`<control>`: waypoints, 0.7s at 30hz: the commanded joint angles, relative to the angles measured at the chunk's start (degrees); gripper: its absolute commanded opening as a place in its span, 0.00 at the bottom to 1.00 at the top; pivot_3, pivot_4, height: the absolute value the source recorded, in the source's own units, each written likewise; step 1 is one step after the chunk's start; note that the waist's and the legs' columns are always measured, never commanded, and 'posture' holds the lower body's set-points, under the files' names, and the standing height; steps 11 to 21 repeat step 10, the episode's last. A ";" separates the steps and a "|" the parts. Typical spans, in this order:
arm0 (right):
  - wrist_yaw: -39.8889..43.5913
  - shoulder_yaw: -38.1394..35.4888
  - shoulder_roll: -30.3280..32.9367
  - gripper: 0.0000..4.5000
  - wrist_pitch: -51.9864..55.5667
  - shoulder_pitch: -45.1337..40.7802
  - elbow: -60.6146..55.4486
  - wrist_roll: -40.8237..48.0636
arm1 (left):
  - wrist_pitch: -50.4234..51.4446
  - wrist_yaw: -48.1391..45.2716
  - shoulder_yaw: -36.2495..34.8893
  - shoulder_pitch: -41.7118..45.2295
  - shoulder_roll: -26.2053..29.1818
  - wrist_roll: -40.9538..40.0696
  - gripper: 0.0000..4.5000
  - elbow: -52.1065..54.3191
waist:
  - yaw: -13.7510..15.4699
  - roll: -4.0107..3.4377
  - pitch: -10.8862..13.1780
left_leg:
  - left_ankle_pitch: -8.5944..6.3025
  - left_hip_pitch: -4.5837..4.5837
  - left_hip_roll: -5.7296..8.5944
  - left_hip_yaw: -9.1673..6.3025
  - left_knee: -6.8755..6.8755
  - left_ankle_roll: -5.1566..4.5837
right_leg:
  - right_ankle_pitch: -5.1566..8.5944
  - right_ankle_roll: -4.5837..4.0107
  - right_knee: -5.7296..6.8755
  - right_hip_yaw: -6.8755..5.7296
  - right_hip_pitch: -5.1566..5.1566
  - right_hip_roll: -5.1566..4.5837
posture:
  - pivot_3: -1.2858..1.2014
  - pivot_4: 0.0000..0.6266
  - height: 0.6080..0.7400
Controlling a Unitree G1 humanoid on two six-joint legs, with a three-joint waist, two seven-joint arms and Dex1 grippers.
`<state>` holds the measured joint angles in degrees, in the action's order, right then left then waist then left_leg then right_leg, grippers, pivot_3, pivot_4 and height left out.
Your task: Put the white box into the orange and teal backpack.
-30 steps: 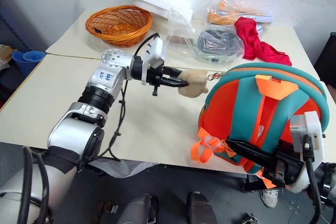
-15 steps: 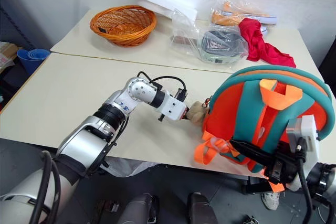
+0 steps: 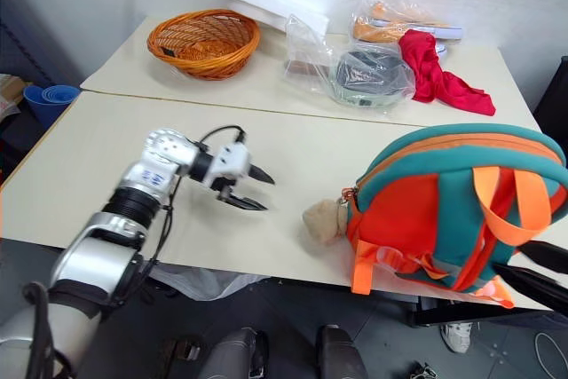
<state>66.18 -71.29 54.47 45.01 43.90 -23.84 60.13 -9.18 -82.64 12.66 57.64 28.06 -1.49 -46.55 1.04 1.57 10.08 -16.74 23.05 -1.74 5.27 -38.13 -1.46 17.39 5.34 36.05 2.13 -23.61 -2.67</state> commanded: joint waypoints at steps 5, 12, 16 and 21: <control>14.72 -14.46 6.29 1.00 -1.59 7.27 21.03 -9.64 | 27.88 -7.40 -10.61 3.90 9.23 -13.23 1.00 6.96 | -0.11 -0.03 0.00 | -0.03 -0.02 0.05 0.04 -0.02 -0.02 | 0.00 0.00 -0.02 -0.06 0.01 -0.07 | 0.52 0.24 1.00; 12.75 -10.40 3.94 1.00 -4.40 2.87 20.12 -12.03 | 35.16 -3.85 -13.77 1.57 11.43 -17.59 1.00 13.41 | -0.79 0.00 0.00 | -0.09 -0.06 -0.03 -0.04 0.01 0.13 | 0.06 -0.10 0.05 -0.07 0.01 -0.06 | 0.52 0.24 1.00; 12.75 -10.40 3.94 1.00 -4.40 2.87 20.12 -12.03 | 35.16 -3.85 -13.77 1.57 11.43 -17.59 1.00 13.41 | -0.79 0.00 0.00 | -0.09 -0.06 -0.03 -0.04 0.01 0.13 | 0.06 -0.10 0.05 -0.07 0.01 -0.06 | 0.52 0.24 1.00; 12.75 -10.40 3.94 1.00 -4.40 2.87 20.12 -12.03 | 35.16 -3.85 -13.77 1.57 11.43 -17.59 1.00 13.41 | -0.79 0.00 0.00 | -0.09 -0.06 -0.03 -0.04 0.01 0.13 | 0.06 -0.10 0.05 -0.07 0.01 -0.06 | 0.52 0.24 1.00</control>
